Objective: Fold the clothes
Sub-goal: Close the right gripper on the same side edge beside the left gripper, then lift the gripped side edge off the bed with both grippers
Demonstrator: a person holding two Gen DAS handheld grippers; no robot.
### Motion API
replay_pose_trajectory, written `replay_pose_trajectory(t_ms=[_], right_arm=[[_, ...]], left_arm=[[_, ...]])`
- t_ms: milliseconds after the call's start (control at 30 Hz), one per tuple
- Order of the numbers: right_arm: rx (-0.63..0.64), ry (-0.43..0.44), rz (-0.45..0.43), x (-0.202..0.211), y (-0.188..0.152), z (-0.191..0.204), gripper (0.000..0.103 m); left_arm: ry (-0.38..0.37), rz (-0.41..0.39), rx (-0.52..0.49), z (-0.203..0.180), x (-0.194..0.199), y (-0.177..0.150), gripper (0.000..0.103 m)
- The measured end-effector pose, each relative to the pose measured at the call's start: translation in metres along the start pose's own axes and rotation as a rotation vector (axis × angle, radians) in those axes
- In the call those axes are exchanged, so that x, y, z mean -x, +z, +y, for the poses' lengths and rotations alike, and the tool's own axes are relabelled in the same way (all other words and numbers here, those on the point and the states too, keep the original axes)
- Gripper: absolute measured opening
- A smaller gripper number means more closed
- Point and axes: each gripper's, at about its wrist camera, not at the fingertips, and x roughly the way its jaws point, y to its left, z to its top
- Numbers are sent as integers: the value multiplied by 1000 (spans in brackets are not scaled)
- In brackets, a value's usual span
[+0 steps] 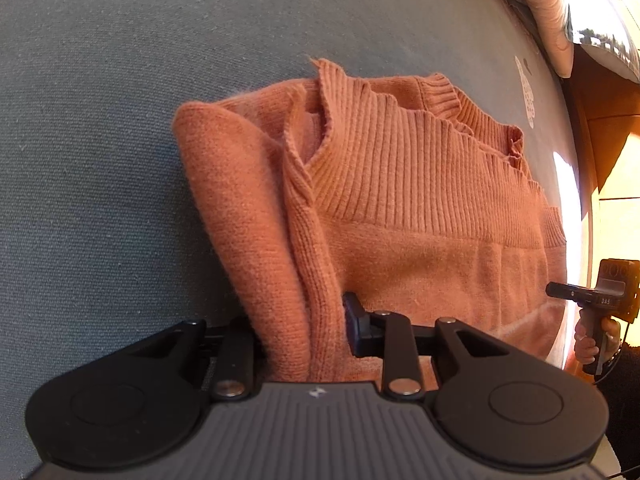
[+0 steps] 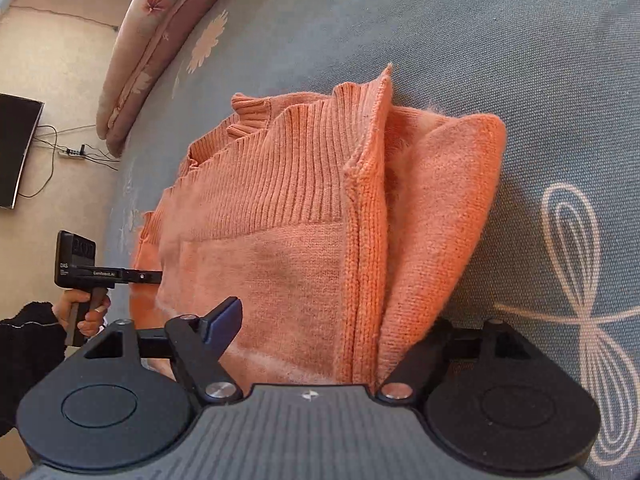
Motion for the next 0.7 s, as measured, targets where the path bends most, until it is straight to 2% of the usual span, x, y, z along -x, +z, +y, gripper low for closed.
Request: replay_pose_trajectory(t_ms=[33,67,100,167,300,500,700], right_arm=[[-18,-15,-4,1,-1,-2,47],[-36,-31,-8,3,-2,-4,40],[-54,-46,-12,4,-3,-6,38],[-89,-77,-19,7,-5,-11,38],[-30,-158,-23,3,-7,4,41],[-27,-196,-52,0,-10,11,42],[11,-294,-63,-10,-10,31,43]], left_arm=[[13,2,-6,-3,0,0,29],[26,3,-11,-5,0,0,29],[39,5,-17,-8,0,1,29],[49,4,-17,-10,0,0,29],[43,-19,-7,-8,3,-4,29],[34,-50,-1,-7,7,-11,29],[52,-72,2,-6,9,-13,28]])
